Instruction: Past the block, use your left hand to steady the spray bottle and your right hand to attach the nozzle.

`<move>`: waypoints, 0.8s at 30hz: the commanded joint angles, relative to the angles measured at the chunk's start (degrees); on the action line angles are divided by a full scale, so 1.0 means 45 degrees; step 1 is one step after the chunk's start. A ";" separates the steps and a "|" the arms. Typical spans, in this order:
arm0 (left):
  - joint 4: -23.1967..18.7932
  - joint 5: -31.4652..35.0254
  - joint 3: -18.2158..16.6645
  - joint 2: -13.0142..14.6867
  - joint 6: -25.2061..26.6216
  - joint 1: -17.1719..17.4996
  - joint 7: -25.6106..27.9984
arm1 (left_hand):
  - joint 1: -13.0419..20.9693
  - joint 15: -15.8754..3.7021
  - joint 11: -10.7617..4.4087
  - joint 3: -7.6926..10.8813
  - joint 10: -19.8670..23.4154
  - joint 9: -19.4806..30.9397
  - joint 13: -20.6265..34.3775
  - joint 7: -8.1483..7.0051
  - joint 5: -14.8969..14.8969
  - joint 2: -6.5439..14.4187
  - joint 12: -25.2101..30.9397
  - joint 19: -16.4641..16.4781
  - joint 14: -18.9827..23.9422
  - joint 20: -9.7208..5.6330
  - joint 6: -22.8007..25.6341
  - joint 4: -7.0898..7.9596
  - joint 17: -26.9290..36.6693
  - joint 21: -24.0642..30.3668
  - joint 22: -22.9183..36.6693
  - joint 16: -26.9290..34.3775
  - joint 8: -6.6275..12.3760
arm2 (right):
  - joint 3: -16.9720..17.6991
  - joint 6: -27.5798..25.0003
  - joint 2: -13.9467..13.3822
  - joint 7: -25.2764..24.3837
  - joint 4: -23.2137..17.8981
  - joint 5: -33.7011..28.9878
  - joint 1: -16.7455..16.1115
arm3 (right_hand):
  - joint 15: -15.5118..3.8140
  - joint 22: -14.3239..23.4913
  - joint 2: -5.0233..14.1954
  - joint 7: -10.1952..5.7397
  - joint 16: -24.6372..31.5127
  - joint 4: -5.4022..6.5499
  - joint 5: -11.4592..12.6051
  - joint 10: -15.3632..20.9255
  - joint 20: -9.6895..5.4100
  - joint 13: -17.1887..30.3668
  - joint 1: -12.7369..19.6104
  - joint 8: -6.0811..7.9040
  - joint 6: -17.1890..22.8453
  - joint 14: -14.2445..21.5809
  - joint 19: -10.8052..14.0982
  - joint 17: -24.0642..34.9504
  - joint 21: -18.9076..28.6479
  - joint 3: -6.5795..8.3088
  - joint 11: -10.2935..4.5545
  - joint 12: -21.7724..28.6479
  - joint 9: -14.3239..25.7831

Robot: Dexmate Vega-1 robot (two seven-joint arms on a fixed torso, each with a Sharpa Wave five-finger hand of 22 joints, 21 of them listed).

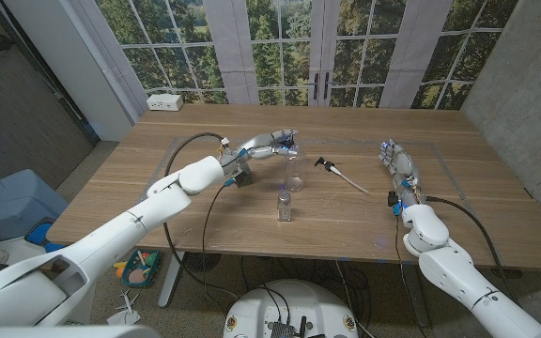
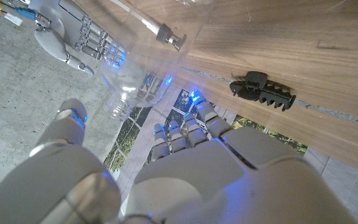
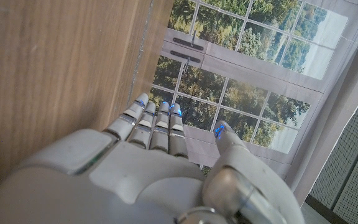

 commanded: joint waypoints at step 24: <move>-0.0321 0.0250 0.0485 -0.0148 0.1414 0.0021 -0.0037 | 0.2622 -0.0938 -0.0376 -0.0134 0.1670 0.0095 0.0059 0.0272 0.0059 0.0222 0.0330 0.1341 0.1696 0.0090 0.1301 0.0008 0.0029 -0.0378 0.0052 0.0299 0.0556 | 0.0262 0.0064 0.0020 -0.0175 -0.0265 -0.0223 -0.0453 | 0.0077 0.0078 -0.0019 0.0009 0.0083 -0.0196 0.0030 0.0131 0.0098 0.0048 0.0175 -0.0012 0.0191 0.0124 0.0107 0.0051 -0.0049 -0.0011 0.0016 -0.0036 0.0072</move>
